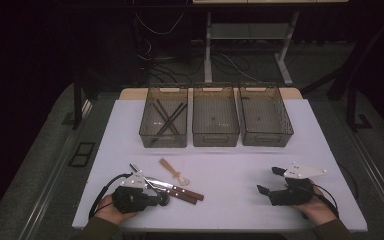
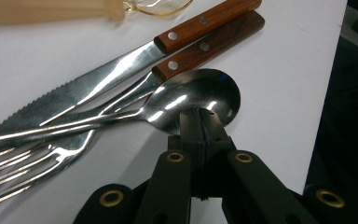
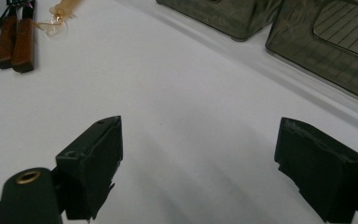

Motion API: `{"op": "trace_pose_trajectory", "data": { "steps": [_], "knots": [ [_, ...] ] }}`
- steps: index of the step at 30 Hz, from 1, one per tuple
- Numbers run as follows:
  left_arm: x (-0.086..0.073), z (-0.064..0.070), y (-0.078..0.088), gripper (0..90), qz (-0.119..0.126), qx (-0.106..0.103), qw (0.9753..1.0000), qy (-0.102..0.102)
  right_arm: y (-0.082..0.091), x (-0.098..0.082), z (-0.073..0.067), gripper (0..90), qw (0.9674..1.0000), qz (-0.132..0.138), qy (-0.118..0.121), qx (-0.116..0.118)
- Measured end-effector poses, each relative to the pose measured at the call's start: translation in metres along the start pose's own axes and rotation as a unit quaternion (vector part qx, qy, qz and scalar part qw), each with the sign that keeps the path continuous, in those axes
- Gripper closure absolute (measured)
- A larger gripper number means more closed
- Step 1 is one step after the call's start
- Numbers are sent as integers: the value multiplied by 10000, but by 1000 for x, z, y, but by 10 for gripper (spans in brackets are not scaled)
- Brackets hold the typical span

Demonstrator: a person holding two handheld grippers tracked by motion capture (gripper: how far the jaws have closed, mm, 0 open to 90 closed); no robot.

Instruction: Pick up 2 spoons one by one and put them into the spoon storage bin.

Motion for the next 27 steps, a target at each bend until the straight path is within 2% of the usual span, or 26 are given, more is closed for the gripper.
{"op": "trace_pose_trajectory", "data": {
  "steps": [10, 13, 14, 24, 27],
  "knots": [
    [9, 2, -13, 888, -26, -104, 9998, -138, 0, -1, 0, 154, 10000, -12, 10, 5],
    [11, 3, -16, 888, -22, -104, 9999, -117, -1, -1, 0, 154, 10000, -10, 13, 10],
    [11, 3, -16, 888, -23, -120, 9998, -182, -1, -1, 0, 154, 10000, -12, 11, 8],
    [10, 8, -12, 886, 17, -175, 9996, -207, 0, 0, 0, 154, 10000, -4, 21, 15],
    [13, 8, -7, 879, 130, -133, 9995, -268, 0, 0, -1, 154, 10000, -4, 15, 20]
  ]
}}
Point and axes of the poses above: each handheld gripper's, and its own axes: y roughly backward along the jaws, x roughly out of its top, z roughly to its right, the point moved 8 cm from there along -y, roughly forward along the jaws, and after that the axes turned 10 degrees about z, right-handed, at the moved point
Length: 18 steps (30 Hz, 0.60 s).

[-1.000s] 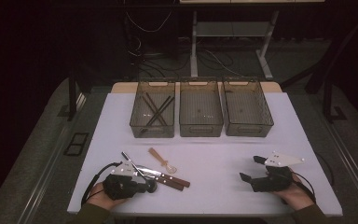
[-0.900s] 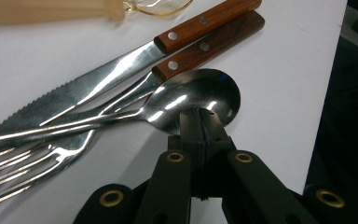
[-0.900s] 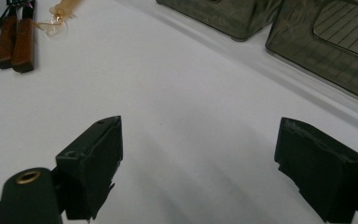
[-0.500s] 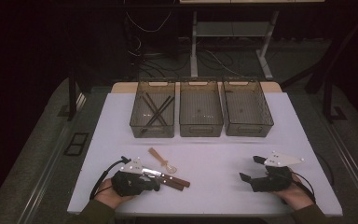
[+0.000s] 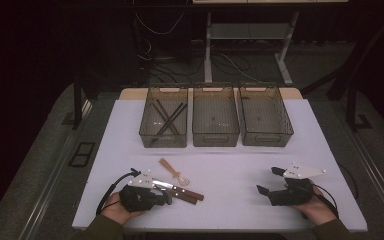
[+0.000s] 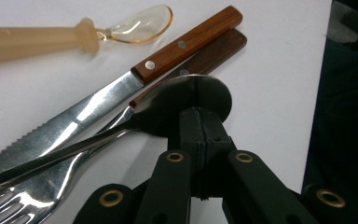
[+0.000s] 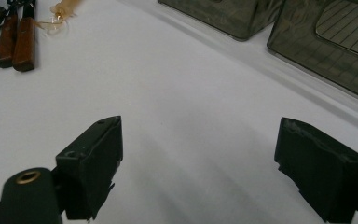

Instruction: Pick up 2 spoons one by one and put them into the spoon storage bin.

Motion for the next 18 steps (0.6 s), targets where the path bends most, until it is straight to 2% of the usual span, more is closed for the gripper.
{"op": "trace_pose_trajectory", "data": {
  "steps": [5, 6, 7, 10, 14, 18],
  "knots": [
    [8, 0, 7, 781, 280, 75, 9995, -110, 0, 0, 0, 154, 10000, 5, -3, 1],
    [9, -1, 8, 746, 295, 120, 9994, -164, 0, 0, 0, 154, 10000, 5, -2, 3],
    [11, -1, 8, 709, 311, 137, 9993, -133, 0, 0, 0, 154, 10000, 1, 3, 1],
    [12, 0, 8, 684, 321, 125, 9993, -126, 0, 0, 0, 154, 10000, 1, 1, 2],
    [6, 10, 2, 796, 14, -213, 9997, -144, 0, 0, 0, 154, 10000, 1, -4, 1],
    [0, 15, -5, 855, -214, -340, 9990, -169, 0, 0, 0, 154, 10000, 11, 9, 7]
  ]
}}
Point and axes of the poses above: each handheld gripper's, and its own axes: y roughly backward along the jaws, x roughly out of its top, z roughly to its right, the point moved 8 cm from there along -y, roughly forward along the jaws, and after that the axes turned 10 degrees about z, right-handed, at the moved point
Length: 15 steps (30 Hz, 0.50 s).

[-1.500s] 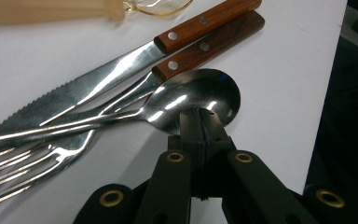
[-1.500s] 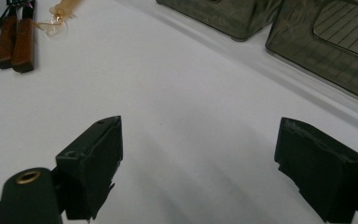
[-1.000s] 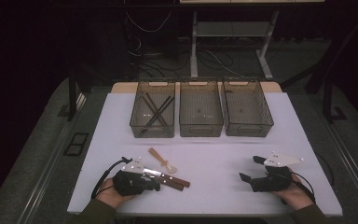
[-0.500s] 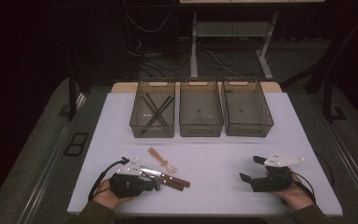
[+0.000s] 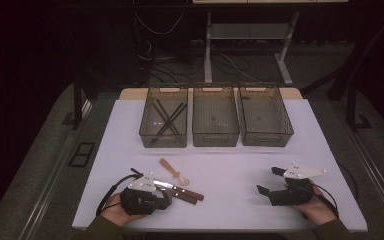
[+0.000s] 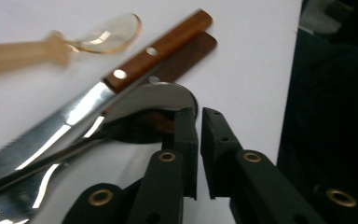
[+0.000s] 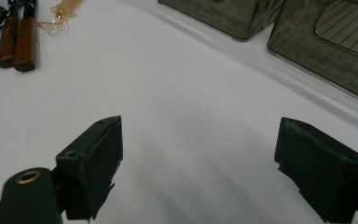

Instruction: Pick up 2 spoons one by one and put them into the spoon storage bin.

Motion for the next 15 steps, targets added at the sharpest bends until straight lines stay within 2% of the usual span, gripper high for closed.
{"op": "trace_pose_trajectory", "data": {
  "steps": [5, 15],
  "knots": [
    [0, -4, -9, 874, -137, -24, 9999, -13, 0, 0, 0, 154, 10000, -10, 6, -5],
    [5, -9, -15, 883, -94, -23, 10000, 11, -1, 0, 0, 154, 10000, -7, 18, -4]
  ]
}}
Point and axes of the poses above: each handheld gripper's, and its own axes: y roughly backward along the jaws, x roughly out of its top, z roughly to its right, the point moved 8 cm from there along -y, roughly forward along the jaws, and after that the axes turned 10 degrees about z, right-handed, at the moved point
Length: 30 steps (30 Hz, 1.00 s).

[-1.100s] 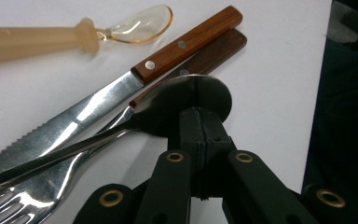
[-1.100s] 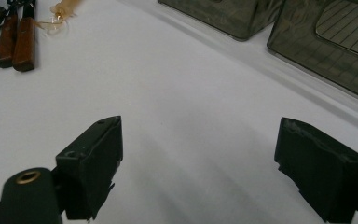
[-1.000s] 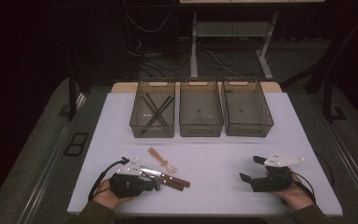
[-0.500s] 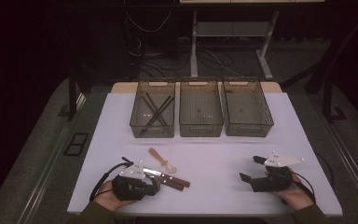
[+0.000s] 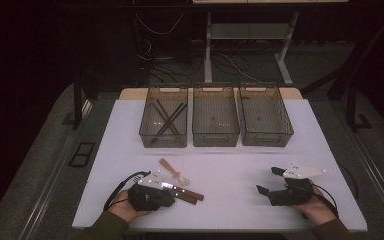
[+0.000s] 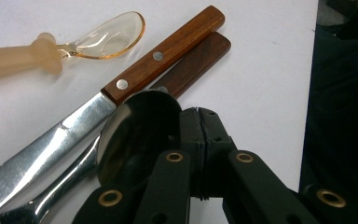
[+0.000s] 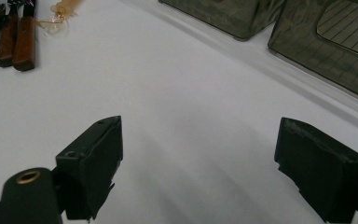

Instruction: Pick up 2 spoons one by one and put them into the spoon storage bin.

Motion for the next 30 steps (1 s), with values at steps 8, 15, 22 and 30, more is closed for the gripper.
{"op": "trace_pose_trajectory", "data": {
  "steps": [8, 15, 22, 30],
  "knots": [
    [3, -5, -2, 886, 35, 153, 9999, -9, 0, 0, 0, 154, 10000, 0, 1, 4],
    [7, -6, 12, 874, 330, 194, 9993, 47, 1, 1, 0, 154, 10000, 15, -19, 2],
    [2, -24, 36, 685, 631, 772, 9948, 208, 1, 1, -1, 154, 10000, 17, -3, 14],
    [-3, -26, 30, 501, 581, 801, 9945, 333, 0, 1, -1, 154, 10000, 4, 9, 17]
  ]
}}
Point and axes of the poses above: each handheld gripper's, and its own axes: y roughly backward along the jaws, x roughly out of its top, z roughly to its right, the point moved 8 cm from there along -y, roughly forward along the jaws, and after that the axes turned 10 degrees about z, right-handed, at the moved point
